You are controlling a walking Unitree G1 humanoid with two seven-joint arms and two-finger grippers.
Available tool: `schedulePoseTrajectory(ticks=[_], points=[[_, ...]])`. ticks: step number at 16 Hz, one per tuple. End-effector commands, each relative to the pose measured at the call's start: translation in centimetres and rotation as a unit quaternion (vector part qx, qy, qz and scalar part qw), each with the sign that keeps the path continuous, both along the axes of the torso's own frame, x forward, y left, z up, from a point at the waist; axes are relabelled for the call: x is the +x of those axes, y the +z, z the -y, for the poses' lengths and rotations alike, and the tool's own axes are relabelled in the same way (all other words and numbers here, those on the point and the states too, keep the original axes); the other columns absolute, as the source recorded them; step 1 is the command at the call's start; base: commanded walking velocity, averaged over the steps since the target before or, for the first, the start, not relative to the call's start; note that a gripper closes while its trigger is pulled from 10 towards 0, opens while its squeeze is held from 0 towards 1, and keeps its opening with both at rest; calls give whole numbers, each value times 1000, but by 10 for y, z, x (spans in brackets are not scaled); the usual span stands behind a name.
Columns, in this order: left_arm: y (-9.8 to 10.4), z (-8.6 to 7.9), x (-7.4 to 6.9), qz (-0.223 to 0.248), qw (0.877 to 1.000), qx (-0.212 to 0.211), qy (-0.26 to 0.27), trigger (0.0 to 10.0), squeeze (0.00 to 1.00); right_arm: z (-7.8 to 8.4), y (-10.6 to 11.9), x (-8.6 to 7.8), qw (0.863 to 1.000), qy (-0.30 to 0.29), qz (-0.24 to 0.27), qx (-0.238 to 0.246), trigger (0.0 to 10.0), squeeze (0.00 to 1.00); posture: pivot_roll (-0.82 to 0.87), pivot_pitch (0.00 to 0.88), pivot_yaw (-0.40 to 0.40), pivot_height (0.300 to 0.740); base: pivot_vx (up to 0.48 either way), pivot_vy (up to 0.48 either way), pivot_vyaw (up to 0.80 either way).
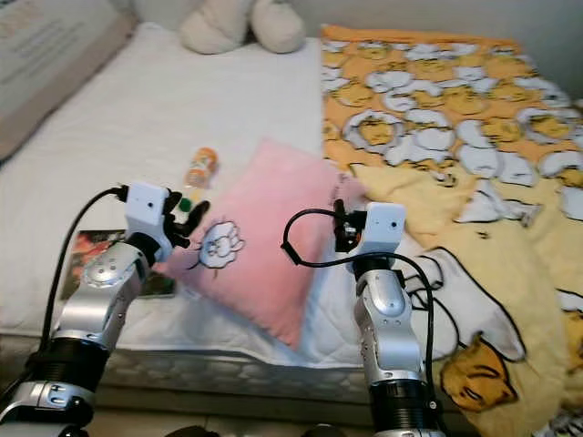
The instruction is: Clean up the room
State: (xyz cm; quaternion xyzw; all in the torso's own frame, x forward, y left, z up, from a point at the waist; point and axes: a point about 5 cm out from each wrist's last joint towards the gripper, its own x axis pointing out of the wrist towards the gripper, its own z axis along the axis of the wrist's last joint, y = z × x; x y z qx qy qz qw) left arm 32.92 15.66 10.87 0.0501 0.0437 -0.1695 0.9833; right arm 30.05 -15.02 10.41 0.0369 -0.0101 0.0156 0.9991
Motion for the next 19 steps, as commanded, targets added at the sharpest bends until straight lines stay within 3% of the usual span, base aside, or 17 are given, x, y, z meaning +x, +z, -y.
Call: schedulePoseTrajectory(ticks=[1, 4, 5, 6, 8, 10, 11, 13, 14, 15, 19], points=[[8, 5, 1, 17, 1000, 6, -14, 10000, 1000, 2, -5, 0, 1000, 2, -14, -2, 10000, 1000, -59, 0, -10, 740, 0, 480, -613], [15, 22, 2, 24, 999, -1, -35, 10000, 1000, 7, -9, 3, 1000, -1, -19, -21, 10000, 1000, -73, 0, 20, 740, 0, 0, -217], [19, 30, 4, 26, 998, -5, -49, 10000, 1000, 9, -8, 7, 999, -18, -28, -5, 10000, 0, -82, 0, 17, 740, 0, 0, 0], [19, 30, 4, 26, 998, -5, -49, 10000, 1000, 9, -8, 7, 999, -18, -28, -5, 10000, 0, -82, 0, 17, 740, 0, 0, 0], [19, 32, 11, 15, 999, -12, -41, 10000, 0, 8, -10, 12, 999, -23, -37, 21, 10000, 0, -93, 0, 21, 740, 0, 0, 0], [19, 34, 14, 15, 999, -18, -35, 10000, 0, 12, -9, 17, 999, -28, -34, 20, 10000, 0, -95, 0, 24, 740, 0, 0, 0], [18, 33, 15, 11, 999, -27, -29, 10000, 1000, 15, -9, 18, 999, -33, -30, 22, 10000, 1000, -95, 0, 24, 740, 0, 0, 0], [16, 33, 17, 4, 999, -28, -25, 10000, 1000, 17, -8, 20, 998, -37, -30, 27, 10000, 1000, -102, 0, 22, 740, 0, 0, 0], [12, 33, 18, -6, 999, -29, -26, 10000, 0, 16, -10, 21, 998, -36, -38, 38, 10000, 1000, -107, 0, 20, 740, 0, 0, 0], [8, 30, 21, -21, 999, -31, -16, 10000, 0, 17, -14, 21, 996, -44, -49, 54, 10000, 0, -109, 0, 22, 740, 0, 0, 0], [-3, 8, 35, -77, 996, -40, 15, 10000, 0, 20, -22, 23, 982, -50, -83, 163, 10000, 0, -123, 0, 40, 740, 0, 0, 0]])
